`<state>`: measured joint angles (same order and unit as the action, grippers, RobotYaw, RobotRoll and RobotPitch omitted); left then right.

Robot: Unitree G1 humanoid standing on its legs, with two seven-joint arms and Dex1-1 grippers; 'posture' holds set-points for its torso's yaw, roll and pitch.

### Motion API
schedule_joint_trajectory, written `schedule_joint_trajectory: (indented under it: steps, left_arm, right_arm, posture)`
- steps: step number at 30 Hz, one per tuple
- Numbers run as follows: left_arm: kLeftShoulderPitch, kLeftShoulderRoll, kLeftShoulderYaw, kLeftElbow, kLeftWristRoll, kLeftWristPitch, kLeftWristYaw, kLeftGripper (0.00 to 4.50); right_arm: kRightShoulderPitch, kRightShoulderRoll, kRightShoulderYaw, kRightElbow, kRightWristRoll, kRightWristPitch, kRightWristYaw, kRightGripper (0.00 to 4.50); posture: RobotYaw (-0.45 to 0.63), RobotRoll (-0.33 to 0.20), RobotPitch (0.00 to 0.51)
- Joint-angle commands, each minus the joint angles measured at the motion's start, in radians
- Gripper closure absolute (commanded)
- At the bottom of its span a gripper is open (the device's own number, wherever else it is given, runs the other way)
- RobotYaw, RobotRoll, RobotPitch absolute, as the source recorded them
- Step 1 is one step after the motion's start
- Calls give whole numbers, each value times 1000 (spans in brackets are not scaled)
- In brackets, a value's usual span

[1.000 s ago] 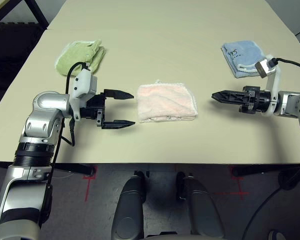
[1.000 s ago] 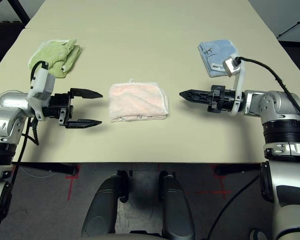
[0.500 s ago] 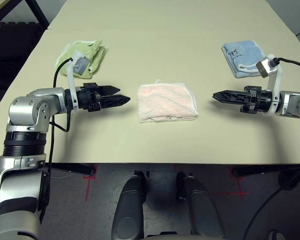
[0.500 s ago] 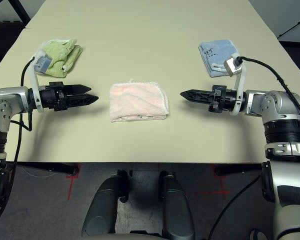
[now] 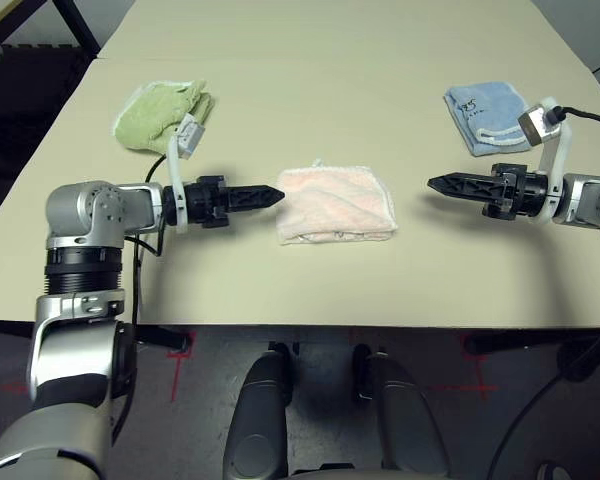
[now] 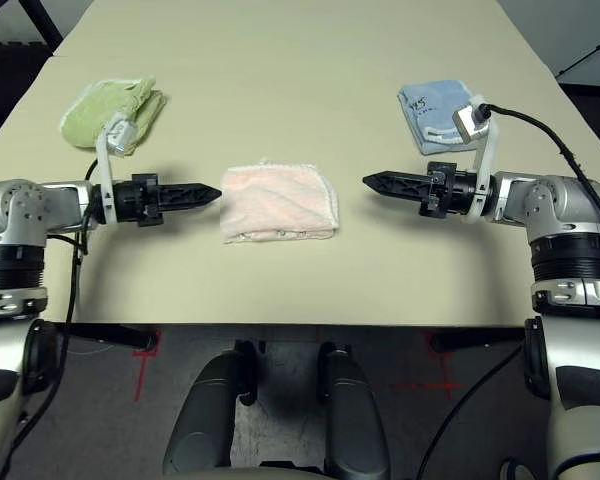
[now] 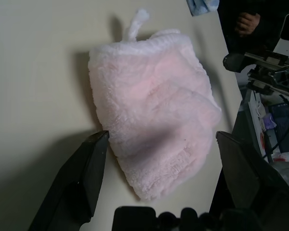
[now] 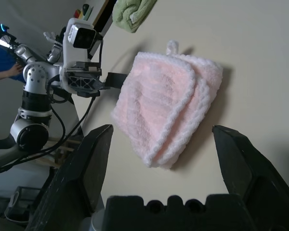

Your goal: Fold the towel and set it aside.

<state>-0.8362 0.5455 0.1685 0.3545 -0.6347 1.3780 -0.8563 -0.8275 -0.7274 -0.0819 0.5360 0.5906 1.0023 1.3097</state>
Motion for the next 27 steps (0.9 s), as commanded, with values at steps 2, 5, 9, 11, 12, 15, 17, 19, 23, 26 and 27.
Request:
schedule_joint_trajectory:
  steps: [2,5,9,11,12,15,17,19,23,26,27]
  left_arm:
    - [-16,-17,5,47,-2,22,37,0]
    - [-29,-31,4,64,-1,26,52,0]
    - [-39,-62,14,65,-14,39,69,0]
    - [-47,-88,18,65,-18,44,78,0]
    - [-49,-98,17,64,-18,46,82,0]
    - [-55,-126,18,68,-18,45,95,0]
    - [-70,-147,33,82,-21,44,107,0]
    - [-85,-166,45,93,-23,44,118,0]
    - [-102,-195,46,108,-20,35,131,0]
    - [-114,-214,57,115,-20,30,141,0]
    - [-115,-218,58,113,-21,29,143,0]
  right_arm:
    - [17,-12,-12,-8,2,-2,2,23]
    - [15,-14,-13,-4,0,-3,2,23]
    - [13,-11,-12,-5,-1,-4,0,23]
    - [11,-8,-11,-2,-3,-6,0,23]
    - [10,-7,-10,-1,-3,-6,0,23]
    - [8,-6,-9,0,-4,-8,0,23]
    - [9,-7,-8,-1,-4,-8,0,23]
    - [11,-8,-7,-4,-5,-7,1,23]
    - [16,-7,-6,-7,-4,-6,0,23]
    - [17,-7,-6,-9,-4,-6,0,23]
    - [18,-7,-6,-9,-4,-7,0,23]
  posture:
    - [-56,0,235]
    - [-56,0,235]
    - [-56,0,238]
    - [-52,0,241]
    - [-52,0,241]
    - [-52,0,241]
    - [-52,0,241]
    - [-52,0,241]
    - [-52,0,241]
    - [-53,0,240]
    - [-53,0,240]
